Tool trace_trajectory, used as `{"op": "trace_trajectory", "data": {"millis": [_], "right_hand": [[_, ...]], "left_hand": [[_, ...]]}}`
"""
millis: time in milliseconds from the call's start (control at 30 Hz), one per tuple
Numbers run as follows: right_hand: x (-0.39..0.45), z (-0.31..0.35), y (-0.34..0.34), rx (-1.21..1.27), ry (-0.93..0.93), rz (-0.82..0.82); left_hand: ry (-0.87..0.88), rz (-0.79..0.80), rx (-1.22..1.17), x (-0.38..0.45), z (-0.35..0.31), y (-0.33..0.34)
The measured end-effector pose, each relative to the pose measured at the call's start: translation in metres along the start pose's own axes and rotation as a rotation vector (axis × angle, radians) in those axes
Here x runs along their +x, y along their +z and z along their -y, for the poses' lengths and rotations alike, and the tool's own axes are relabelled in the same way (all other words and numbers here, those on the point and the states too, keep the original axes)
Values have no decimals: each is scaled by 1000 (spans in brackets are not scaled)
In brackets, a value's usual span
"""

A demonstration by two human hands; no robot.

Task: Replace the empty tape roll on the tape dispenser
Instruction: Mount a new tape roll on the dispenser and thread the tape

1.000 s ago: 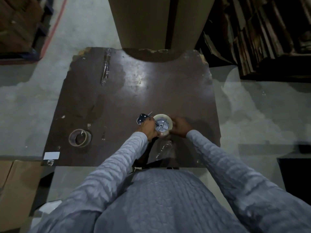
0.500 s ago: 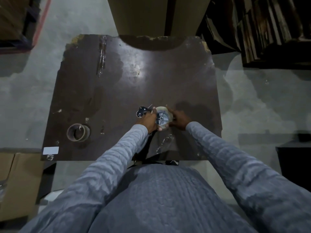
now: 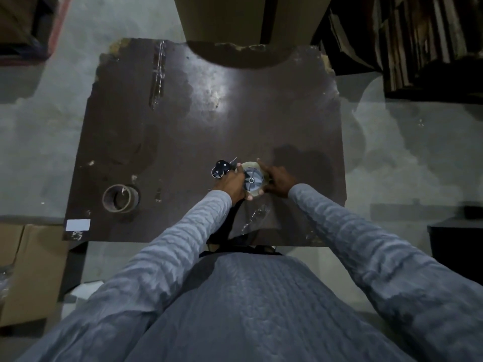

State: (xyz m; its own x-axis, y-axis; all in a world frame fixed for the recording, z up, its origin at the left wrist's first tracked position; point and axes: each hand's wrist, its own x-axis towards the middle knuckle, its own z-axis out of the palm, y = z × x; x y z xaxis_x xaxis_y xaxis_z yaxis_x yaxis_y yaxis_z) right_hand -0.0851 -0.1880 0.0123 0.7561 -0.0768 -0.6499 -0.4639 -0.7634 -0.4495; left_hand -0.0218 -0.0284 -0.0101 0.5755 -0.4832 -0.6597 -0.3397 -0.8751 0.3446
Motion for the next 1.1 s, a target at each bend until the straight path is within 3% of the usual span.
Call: {"op": "trace_trajectory", "data": {"millis": [200,367,467,600,733,900,1100], "right_hand": [[-5,7,-8,-42,-50,-3],[-16,4,-8,156,-41,-49],[-27,4,-4,249,-28,-165],[-35,3,11,207,-61,-238],[-35,5,15,183,-81,-187],[-29,8,16,104,-80,-134],[-20,7,10,70,-43,-99]], "left_hand": [[8,-38,17,-11,0,-1],[19,-144,24,-26,-5,0],[15,-176,-39,-32,-6,3],[65,-150,-61,-33,-4,-7],[151,-88,48,-30,0,-21],[138,-29,173,-21,3,-21],[102,9,150,-11,2,-13]]}}
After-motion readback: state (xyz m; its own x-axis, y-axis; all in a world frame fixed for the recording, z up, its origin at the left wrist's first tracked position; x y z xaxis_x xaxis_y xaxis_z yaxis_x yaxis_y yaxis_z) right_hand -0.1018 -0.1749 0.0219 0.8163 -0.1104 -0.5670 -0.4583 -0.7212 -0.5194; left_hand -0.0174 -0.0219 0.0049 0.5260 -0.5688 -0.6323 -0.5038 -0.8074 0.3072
